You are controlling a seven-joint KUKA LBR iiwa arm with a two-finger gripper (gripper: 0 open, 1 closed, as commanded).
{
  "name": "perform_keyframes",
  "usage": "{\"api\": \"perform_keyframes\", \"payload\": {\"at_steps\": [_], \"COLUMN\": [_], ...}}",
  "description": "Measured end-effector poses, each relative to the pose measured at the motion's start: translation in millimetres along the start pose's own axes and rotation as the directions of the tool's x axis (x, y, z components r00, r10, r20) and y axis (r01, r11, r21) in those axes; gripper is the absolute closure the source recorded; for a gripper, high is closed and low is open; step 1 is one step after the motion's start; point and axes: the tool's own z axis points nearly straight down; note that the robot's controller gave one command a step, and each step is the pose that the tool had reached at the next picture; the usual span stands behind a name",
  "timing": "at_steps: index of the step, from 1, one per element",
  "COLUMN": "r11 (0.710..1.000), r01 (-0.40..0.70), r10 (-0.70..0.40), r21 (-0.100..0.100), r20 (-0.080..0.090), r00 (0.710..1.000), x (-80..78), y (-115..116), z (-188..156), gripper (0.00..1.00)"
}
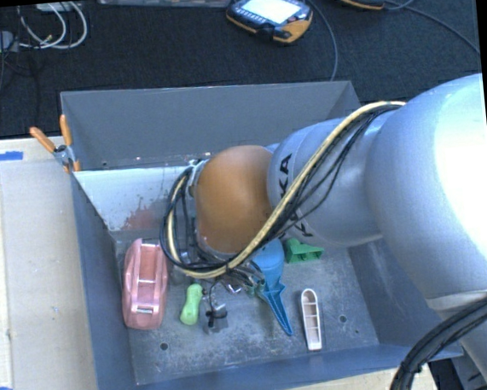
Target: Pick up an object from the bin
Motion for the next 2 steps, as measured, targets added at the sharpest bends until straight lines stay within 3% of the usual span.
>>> {"api": "perform_keyframes", "payload": {"at_steps": [1, 2], "r11": [0.999, 0.999], "r01": [0.035, 0.040], "r10": [-0.035, -0.040], "r21": [0.000, 0.000], "r20": [0.004, 0.004], "r00": [0.999, 0.999], "x": [-6.8, -5.6], "y": [-2.6, -2.3], "z": [-2.4, -2.4], "gripper": [1.00, 1.00]}}
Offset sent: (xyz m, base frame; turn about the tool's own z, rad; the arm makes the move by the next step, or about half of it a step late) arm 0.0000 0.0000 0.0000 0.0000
